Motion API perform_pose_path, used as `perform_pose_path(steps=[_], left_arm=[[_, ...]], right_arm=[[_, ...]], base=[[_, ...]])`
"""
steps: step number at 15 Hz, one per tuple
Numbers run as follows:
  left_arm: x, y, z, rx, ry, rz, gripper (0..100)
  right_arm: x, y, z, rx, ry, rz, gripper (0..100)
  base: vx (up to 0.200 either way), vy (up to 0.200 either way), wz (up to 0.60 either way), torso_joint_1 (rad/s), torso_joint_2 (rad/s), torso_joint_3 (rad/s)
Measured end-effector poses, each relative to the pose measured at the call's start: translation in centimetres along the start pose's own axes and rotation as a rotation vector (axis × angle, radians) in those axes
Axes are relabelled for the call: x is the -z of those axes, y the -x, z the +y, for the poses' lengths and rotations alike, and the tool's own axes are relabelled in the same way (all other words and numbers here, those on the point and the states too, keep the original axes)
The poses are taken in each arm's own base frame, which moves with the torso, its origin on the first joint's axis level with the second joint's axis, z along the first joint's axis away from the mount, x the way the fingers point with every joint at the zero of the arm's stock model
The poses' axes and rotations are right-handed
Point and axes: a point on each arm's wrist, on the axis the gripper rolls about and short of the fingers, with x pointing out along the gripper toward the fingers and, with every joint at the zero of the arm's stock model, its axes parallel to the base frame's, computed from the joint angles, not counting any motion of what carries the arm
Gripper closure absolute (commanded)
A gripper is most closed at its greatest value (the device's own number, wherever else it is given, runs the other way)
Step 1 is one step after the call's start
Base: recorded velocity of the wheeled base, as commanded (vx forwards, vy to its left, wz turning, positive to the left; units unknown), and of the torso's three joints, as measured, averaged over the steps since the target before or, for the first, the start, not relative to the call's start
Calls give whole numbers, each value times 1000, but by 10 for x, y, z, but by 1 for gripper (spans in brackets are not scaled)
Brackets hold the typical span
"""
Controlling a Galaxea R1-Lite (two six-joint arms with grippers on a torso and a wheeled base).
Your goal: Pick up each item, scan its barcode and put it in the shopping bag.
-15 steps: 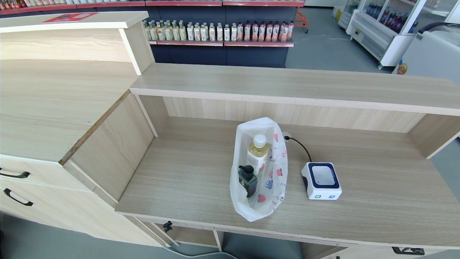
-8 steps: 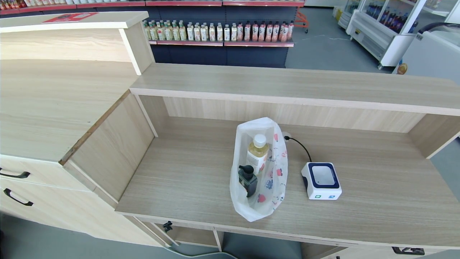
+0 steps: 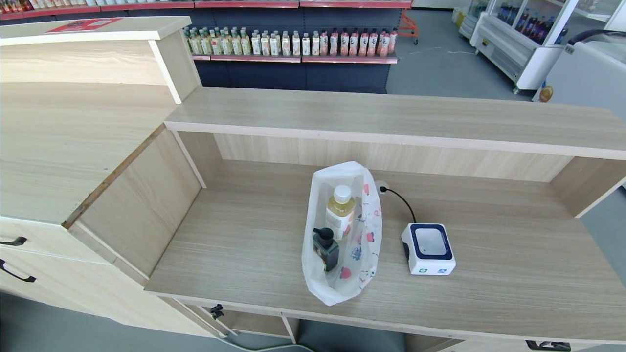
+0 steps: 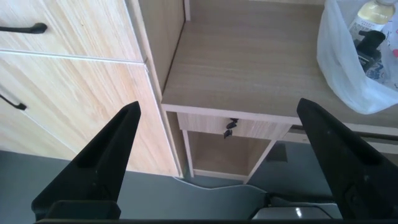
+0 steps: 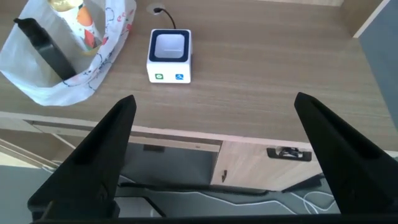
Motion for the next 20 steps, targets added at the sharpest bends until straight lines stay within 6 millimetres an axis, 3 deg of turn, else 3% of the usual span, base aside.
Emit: perform_pose_path(steps=[5,8,14,17,18,20], left_arm=[[0,0,0,2,3,0,0],[0,0,0,2,3,0,0],[0,-1,0,4,4,10,0],[0,0,0,4,6,4,0],[0,0,0,4,6,2,0],[0,0,0,4,7,1,0]], right_arm=[[0,0,0,2,2,0,0],[0,0,0,2,2,1,0],[0,0,0,1,2,1,0],[0,0,0,3,3,2,0],[0,0,0,0,2,2,100],[0,0,0,2,1,2,100]], base=[[0,-200,0,3,2,3],[0,0,0,0,0,0],[200,0,0,-2,0,2],[0,0,0,0,0,0],[0,0,0,0,0,0],[0,0,0,0,0,0]])
